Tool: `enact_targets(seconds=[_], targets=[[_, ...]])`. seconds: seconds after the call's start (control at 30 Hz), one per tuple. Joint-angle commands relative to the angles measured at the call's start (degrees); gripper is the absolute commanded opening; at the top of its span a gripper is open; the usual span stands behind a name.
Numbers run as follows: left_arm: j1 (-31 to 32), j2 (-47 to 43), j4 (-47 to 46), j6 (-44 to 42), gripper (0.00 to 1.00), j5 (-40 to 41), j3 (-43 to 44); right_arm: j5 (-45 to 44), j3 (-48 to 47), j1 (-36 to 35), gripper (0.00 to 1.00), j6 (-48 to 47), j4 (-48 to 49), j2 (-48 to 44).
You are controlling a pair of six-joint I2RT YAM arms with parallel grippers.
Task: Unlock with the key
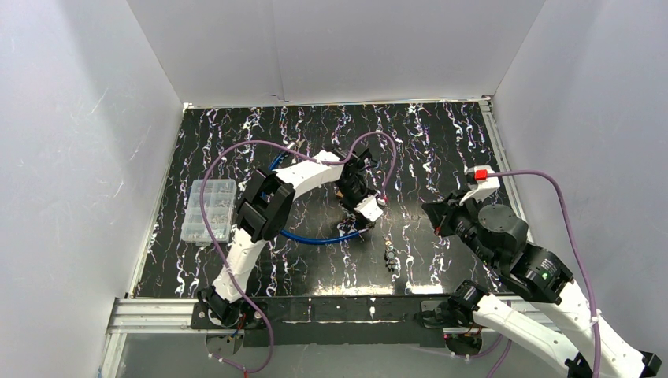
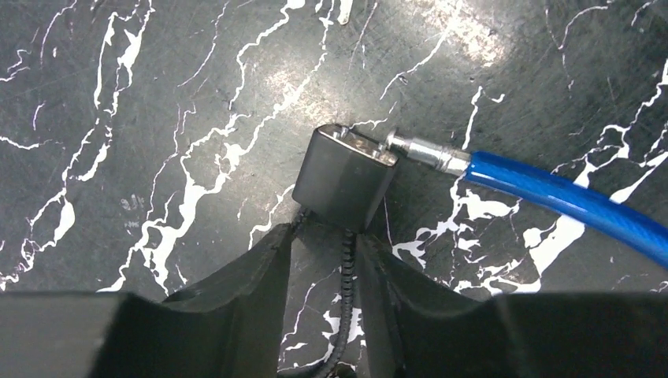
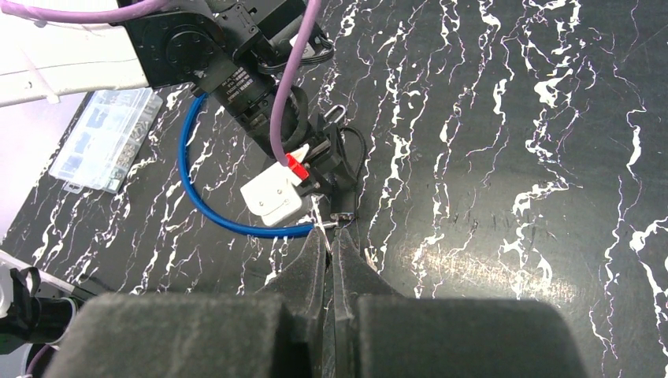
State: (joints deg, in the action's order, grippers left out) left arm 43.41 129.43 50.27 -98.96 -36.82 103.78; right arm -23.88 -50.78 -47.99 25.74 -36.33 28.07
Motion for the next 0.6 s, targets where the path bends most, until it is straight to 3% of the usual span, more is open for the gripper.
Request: enact_targets(seconds=[0.0,0.33,0.57], targets=[[0.49,0.8,4.83,1.38,0.29,0.78,1.32,-1.21,-1.23,0.35,0.01,0.8,0.95,-0.95],[1.03,-4.17,-2.24,11.72,0.02,2.43,-3.08,-0.95,-1.53,0.35,0.01,1.26,0.79,-1.22],[1.08,-7.04,-3.64,17.18,0.0,4.79,-6.86,-0.65,-2.22,0.39,0.01,1.84,0.55,-1.84]])
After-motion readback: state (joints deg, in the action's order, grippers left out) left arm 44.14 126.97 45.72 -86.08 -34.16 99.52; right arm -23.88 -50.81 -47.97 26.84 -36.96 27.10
